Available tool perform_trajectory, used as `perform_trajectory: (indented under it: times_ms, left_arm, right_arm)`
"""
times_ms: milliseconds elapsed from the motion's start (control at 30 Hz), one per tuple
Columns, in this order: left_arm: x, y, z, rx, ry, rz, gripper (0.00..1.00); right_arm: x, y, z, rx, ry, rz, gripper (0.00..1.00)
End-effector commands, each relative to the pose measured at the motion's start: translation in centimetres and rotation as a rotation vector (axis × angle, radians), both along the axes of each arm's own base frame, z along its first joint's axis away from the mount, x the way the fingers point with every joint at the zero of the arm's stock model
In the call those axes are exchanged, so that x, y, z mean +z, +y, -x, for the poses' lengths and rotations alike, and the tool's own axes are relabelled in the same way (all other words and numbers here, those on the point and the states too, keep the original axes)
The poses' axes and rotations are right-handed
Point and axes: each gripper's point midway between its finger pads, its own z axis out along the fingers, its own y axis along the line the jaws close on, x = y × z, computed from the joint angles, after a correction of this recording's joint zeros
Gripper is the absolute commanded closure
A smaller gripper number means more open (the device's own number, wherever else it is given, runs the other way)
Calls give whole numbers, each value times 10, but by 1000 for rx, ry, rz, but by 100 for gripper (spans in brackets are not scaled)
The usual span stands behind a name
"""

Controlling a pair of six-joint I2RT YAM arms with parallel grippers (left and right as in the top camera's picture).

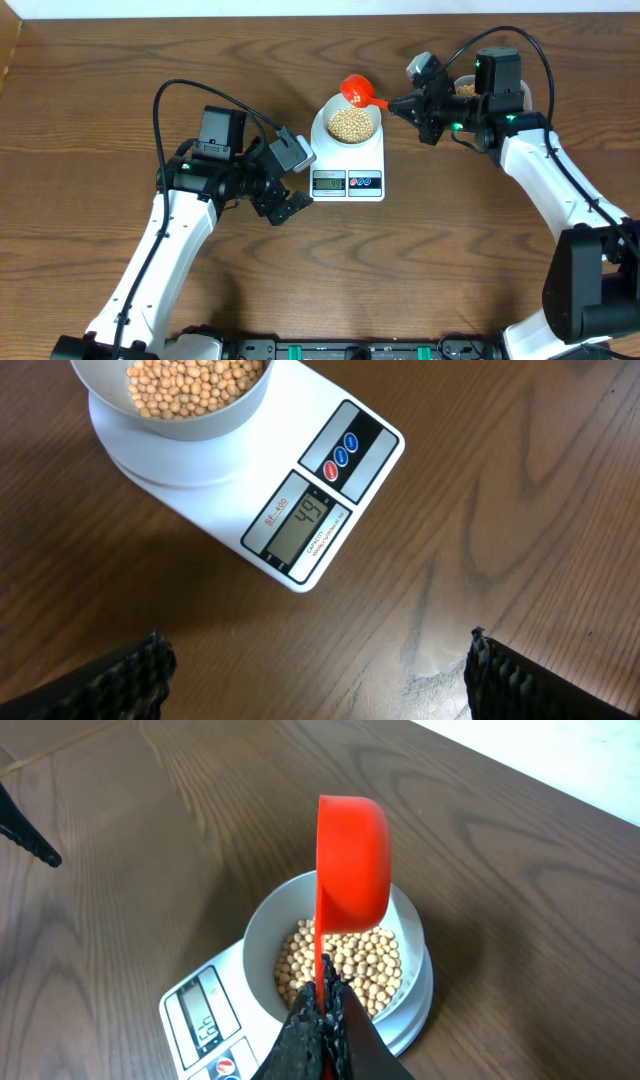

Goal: Scoop item into bowl and weigh 50g on scale

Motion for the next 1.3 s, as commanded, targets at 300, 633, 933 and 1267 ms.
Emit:
perform_trajectory:
  times_ms: [300,633,933,1267]
  left_arm:
    - [9,-2,-4,-7,-23,14,5]
    - [9,-2,-4,-7,-23,14,5]
    - [9,-2,-4,-7,-23,14,5]
    - [9,-2,-4,-7,-23,14,5]
  right_arm:
    - [11,3,5,12,-23,5,99]
    - [15,6,4,19,-48,3,99]
    - [13,4,1,1,-53,21,99]
    - [11,6,1,-1,-57,37,99]
